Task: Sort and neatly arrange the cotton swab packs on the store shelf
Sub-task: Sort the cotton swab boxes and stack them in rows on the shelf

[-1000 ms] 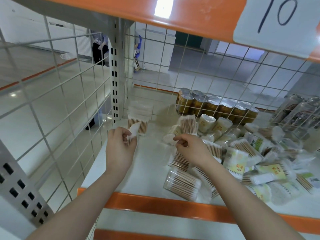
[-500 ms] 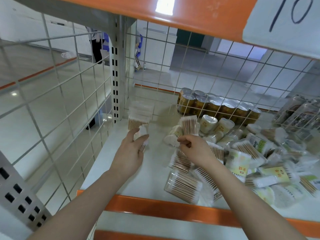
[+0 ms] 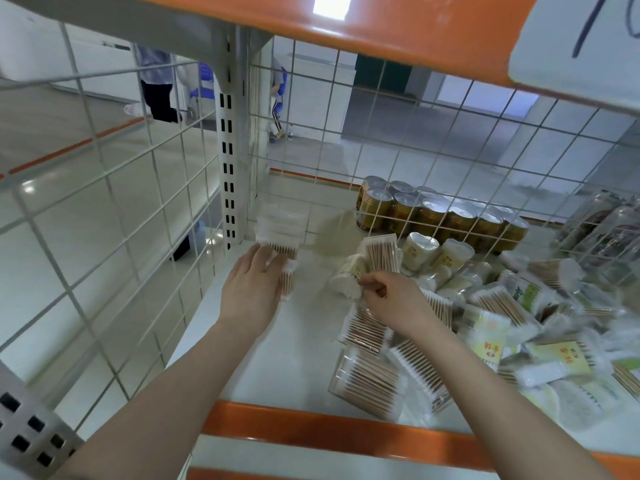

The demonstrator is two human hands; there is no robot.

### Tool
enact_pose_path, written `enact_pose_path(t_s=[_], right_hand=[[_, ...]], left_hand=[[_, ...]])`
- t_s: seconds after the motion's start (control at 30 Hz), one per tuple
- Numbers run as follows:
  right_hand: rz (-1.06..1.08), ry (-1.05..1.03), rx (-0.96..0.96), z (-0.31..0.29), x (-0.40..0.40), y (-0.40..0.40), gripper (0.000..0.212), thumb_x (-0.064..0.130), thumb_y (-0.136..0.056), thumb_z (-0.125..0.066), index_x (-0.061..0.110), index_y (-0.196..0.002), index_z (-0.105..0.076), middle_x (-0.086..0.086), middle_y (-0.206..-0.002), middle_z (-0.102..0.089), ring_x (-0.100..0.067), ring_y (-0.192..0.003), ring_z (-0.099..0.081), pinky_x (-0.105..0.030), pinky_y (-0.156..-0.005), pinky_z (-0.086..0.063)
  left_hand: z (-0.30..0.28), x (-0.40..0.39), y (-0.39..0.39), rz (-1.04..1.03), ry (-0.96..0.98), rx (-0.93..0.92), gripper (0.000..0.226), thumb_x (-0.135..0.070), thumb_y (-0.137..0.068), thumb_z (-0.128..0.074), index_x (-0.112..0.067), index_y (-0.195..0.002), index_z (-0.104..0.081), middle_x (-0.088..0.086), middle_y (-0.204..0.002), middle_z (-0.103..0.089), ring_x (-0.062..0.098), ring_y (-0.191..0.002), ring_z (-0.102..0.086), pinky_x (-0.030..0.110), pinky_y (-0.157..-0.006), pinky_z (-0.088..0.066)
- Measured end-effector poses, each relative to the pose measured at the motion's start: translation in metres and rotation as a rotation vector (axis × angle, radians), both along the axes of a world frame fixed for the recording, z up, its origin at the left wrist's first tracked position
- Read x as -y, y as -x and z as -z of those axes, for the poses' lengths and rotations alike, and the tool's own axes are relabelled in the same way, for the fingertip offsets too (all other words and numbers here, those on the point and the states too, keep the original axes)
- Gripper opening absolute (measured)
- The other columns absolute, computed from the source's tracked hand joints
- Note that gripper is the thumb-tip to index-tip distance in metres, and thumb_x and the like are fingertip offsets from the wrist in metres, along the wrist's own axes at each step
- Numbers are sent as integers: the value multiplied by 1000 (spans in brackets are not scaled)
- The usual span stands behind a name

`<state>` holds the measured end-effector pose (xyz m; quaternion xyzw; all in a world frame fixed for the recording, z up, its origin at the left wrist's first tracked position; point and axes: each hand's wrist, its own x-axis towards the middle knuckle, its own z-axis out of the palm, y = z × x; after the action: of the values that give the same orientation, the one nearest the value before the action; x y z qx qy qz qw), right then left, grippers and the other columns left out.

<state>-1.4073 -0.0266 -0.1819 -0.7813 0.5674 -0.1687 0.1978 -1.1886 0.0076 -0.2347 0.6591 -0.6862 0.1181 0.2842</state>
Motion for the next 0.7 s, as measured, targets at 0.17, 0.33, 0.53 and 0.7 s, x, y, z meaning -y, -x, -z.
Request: enact_pose_path(t_s=[0.17, 0.33, 0.53, 0.7], right_hand=[[-19, 19, -45, -1, 1, 2, 31, 17, -91, -51, 20, -121, -58, 1, -118, -61, -13, -105, -56, -28, -93, -46], [-32, 33, -82, -1, 2, 5, 26, 18, -92, -50, 20, -116, -61, 2, -115, -63, -12, -101, -57, -28, -90, -47], [-20, 44, -123, -1, 4, 13, 28, 16, -91, -49, 24, -115, -61, 3, -117, -60, -13, -103, -56, -29, -92, -47], [10, 76, -137, -8, 6, 19, 28, 15, -92, -50, 23, -117, -60, 1, -119, -59, -14, -104, -56, -30, -91, -47]], left_hand=[[1, 12, -3, -78, -77, 22, 60, 5, -43, -84, -3, -99, -68, 20, -98, -63, 43, -93, -62, 48, -71, -53], [-3, 20, -2, -111, -93, -22, 58, 8, -57, -77, 2, -113, -61, 22, -109, -59, 42, -107, -56, 46, -80, -51], [-7, 26, -3, -127, -169, -21, 56, 0, -81, -59, -3, -135, -43, 16, -133, -43, 33, -128, -36, 39, -101, -36], [-6, 27, -4, -90, -83, 112, 59, 2, -47, -82, 1, -104, -66, 21, -98, -63, 41, -94, -62, 48, -78, -52]])
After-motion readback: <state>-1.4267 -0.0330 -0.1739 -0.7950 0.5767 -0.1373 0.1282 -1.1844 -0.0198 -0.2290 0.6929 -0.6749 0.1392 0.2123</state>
